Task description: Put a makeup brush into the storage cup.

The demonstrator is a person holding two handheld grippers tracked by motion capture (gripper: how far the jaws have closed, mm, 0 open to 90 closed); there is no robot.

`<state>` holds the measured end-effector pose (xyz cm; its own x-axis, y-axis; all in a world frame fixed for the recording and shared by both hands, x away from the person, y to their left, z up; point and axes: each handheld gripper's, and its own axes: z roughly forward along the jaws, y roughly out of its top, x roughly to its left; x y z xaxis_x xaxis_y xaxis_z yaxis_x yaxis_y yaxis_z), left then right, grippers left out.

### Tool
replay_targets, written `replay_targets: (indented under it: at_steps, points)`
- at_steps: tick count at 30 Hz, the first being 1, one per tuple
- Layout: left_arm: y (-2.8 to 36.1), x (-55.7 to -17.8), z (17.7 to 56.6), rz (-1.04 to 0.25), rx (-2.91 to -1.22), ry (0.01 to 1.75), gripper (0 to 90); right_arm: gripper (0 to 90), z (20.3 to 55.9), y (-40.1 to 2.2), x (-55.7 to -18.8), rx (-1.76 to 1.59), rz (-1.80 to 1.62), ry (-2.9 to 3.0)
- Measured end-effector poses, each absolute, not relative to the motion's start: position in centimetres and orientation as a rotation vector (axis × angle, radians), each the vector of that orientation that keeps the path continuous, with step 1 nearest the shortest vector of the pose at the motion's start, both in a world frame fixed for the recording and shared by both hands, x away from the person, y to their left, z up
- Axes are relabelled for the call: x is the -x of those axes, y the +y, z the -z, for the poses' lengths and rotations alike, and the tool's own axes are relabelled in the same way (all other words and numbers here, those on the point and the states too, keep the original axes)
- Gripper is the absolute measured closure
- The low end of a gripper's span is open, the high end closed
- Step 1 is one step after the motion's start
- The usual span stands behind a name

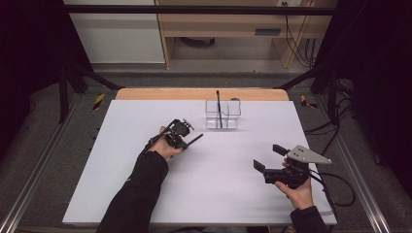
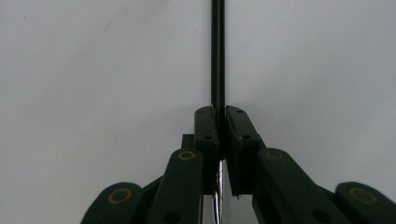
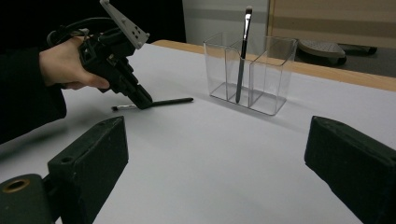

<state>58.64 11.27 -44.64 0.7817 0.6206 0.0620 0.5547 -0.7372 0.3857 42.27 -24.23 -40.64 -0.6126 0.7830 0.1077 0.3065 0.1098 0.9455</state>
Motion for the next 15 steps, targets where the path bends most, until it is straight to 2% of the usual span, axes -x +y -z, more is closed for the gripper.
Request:
replay_targets:
  at_steps: [15]
  points:
    - [11.9, -56.0, 41.2, -0.285, -2.548, 0.753, 84.2, 6.8, 40.7, -24.2, -42.3, -1.06, -1.505, 1.98]
